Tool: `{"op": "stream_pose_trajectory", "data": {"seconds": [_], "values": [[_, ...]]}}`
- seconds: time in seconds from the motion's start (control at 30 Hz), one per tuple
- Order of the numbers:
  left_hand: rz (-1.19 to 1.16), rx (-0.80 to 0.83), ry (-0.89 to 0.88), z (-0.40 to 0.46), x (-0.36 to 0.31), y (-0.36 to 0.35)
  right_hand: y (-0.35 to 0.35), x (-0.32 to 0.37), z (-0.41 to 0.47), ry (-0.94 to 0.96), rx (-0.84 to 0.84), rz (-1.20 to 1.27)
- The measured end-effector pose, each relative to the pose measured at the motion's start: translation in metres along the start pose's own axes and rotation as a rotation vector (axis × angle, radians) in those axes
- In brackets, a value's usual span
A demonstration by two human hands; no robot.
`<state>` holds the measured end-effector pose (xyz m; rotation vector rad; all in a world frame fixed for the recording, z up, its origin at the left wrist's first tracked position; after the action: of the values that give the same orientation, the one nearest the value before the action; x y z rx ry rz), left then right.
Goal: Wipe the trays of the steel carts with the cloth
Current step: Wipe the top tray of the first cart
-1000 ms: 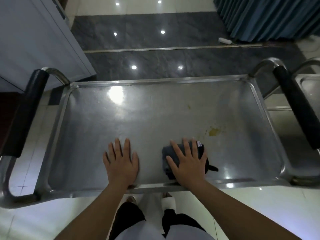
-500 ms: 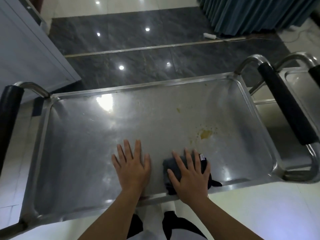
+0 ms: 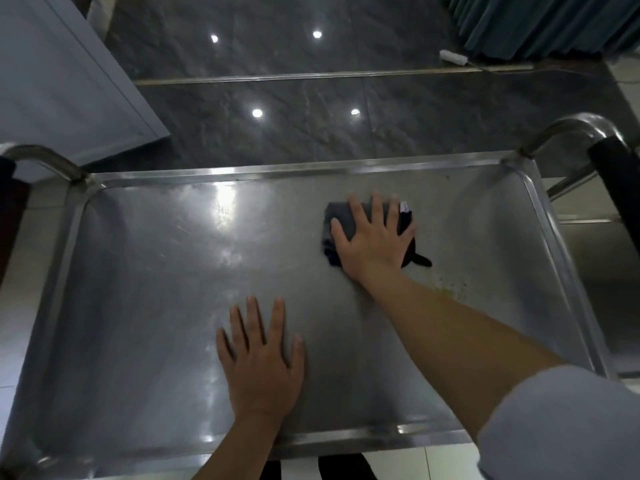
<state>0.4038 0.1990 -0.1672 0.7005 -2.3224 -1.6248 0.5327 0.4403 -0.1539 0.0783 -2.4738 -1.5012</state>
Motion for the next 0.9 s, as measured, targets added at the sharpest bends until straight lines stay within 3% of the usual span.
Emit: {"op": "stream_pose_trajectory", "data": {"seconds": [0.3, 0.5, 0.9], "values": [[-0.028, -0.039, -0.006, -0.001, 0.0, 0.004, 0.032, 0.017, 0.066, 0.037, -0.032, -0.031], [-0.028, -0.016, 0.012, -0.001, 0.004, -0.001, 0.03, 0.016, 0.064, 0.085, 0.099, -0.049], [-0.087, 0.029, -0.009, -0.002, 0.002, -0.003, -0.064, -0.026, -0.143, 0.04, 0.113, 0.029]]}}
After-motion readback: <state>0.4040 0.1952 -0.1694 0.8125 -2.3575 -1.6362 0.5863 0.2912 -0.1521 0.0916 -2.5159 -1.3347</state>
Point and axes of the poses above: each hand's wrist, its own z-axis towards the middle knuckle, its own y-axis out of the back of the hand, x = y × z, the point moved 10 cm from there along z, towards the middle knuckle, and after that the axes turned 14 degrees about x, right-handed, at the moved point
